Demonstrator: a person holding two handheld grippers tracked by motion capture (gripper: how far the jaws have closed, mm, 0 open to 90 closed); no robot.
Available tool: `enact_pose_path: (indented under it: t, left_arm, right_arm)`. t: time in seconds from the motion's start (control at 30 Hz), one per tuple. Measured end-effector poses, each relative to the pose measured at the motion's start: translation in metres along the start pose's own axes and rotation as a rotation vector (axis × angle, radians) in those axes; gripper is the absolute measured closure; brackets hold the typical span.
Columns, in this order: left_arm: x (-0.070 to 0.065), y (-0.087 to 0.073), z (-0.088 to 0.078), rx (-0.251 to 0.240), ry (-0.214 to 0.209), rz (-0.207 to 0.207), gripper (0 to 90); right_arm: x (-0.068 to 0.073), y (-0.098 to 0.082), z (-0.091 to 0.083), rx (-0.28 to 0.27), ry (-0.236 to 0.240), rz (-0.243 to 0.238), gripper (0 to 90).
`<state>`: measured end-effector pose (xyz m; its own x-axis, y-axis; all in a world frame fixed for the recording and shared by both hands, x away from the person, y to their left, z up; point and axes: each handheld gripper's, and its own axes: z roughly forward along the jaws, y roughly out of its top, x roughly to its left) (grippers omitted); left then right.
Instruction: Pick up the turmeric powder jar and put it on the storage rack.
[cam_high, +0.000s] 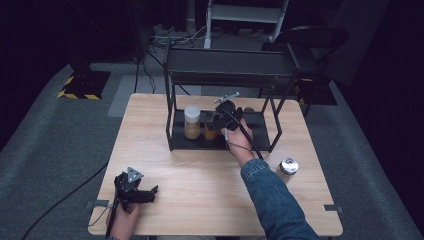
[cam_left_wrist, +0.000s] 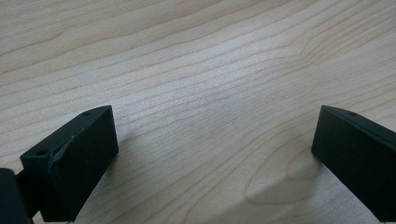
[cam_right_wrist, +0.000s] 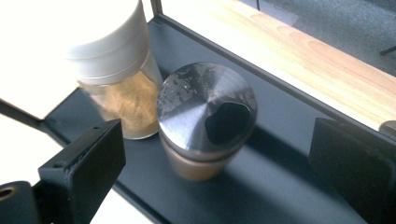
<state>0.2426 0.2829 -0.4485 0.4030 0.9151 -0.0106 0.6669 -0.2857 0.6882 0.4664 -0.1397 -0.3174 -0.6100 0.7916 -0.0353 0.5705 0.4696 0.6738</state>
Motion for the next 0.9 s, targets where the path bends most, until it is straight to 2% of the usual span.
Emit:
enact_pose_path:
  t: [0.4, 0.57, 0.77, 0.9]
  left_arm:
    - [0.0, 0.0, 0.0, -0.001, 0.001, -0.002, 0.3]
    - [0.0, 0.0, 0.0, -0.001, 0.002, -0.001, 0.3]
    - [-0.001, 0.0, 0.0, 0.001, 0.003, -0.005, 0.3]
    - [-0.001, 0.0, 0.001, 0.0, 0.003, -0.006, 0.3]
  right_arm:
    - [-0.003, -0.03, -0.054, -0.042, -0.002, -0.038, 2.5]
    - [-0.01, -0.046, -0.076, -0.067, 0.0, -0.032, 1.2]
    - [-0.012, -0.066, -0.096, -0.069, -0.005, -0.052, 0.4]
    - [-0.015, -0.081, -0.109, -0.075, -0.002, -0.048, 0.2]
